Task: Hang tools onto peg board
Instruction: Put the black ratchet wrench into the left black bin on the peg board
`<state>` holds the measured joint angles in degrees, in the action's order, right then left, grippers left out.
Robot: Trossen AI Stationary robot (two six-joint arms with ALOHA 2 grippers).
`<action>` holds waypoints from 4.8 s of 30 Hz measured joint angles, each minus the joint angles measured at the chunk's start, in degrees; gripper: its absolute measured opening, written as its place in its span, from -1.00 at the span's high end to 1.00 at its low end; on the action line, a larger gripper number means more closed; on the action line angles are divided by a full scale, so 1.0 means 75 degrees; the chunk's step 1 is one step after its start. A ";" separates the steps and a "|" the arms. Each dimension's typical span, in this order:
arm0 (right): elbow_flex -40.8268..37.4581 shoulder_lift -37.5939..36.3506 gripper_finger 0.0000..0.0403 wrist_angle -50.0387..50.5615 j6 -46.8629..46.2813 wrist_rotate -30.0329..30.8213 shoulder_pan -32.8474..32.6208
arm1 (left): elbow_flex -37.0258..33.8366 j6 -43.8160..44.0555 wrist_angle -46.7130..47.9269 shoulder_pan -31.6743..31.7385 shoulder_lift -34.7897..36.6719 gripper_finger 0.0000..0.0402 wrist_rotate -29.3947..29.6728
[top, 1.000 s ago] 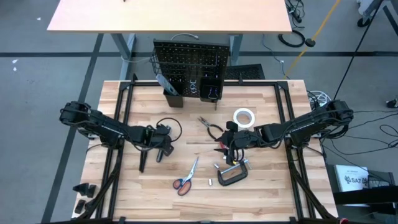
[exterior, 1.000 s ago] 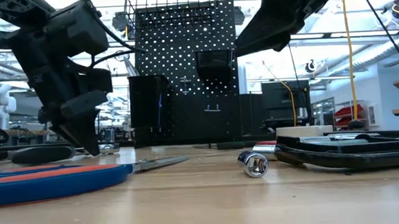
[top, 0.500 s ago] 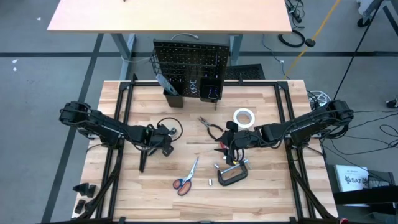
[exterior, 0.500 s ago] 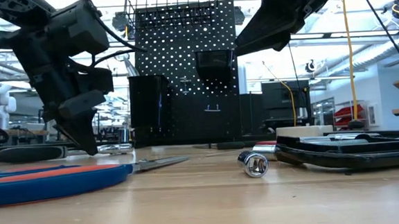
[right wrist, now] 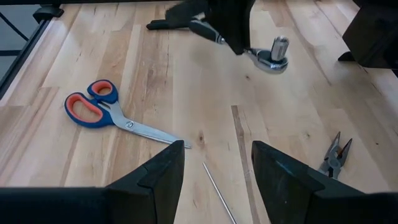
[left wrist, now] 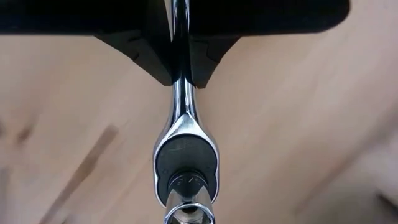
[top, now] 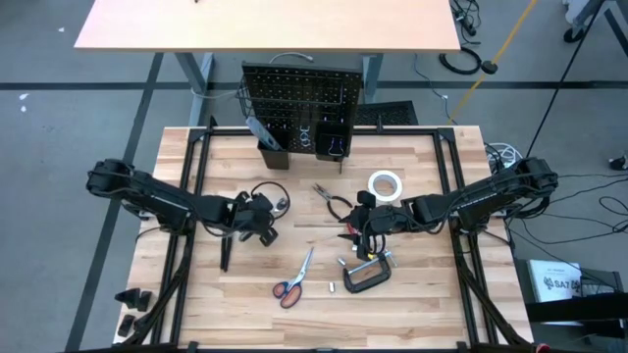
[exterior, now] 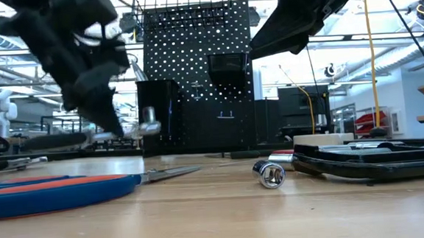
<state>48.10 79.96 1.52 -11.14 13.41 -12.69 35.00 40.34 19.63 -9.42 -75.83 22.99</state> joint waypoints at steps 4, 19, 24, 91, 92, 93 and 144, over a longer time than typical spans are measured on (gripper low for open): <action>0.0000 0.0000 0.10 0.0003 0.0003 0.0000 0.0000 | 0.0085 -0.0526 -0.0623 -0.0263 0.0476 0.92 0.0475; 0.0012 -0.0006 0.20 -0.3251 0.0855 -0.0195 -0.0260 | -0.0206 -0.4238 -0.6952 -0.1511 0.0384 0.92 -0.0770; 0.0012 -0.0006 0.72 -0.3309 0.0996 -0.0361 -0.0494 | -0.0209 -0.4373 -0.7615 -0.1444 -0.0063 0.92 -0.0845; 0.0006 0.0577 1.00 -0.4258 0.1035 -0.0455 -0.0303 | 0.0024 -0.3996 -0.9386 -0.1033 -0.1574 0.92 -0.2033; 0.0006 0.0580 1.00 -0.4261 0.1035 -0.0456 -0.0302 | 0.0024 -0.3999 -0.9380 -0.1033 -0.1574 0.92 -0.2033; 0.0006 0.0580 1.00 -0.4264 0.1040 -0.0458 -0.0300 | 0.0024 -0.3996 -0.9380 -0.1033 -0.1574 0.92 -0.2033; 0.0009 -0.1813 1.00 -0.0743 0.1155 0.2445 -0.1570 | -0.2198 -0.3151 -0.9824 0.0585 0.1805 0.92 0.5168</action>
<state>48.16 66.37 -4.05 -2.47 31.75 -24.46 18.51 16.71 -54.05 -5.04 -62.30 61.75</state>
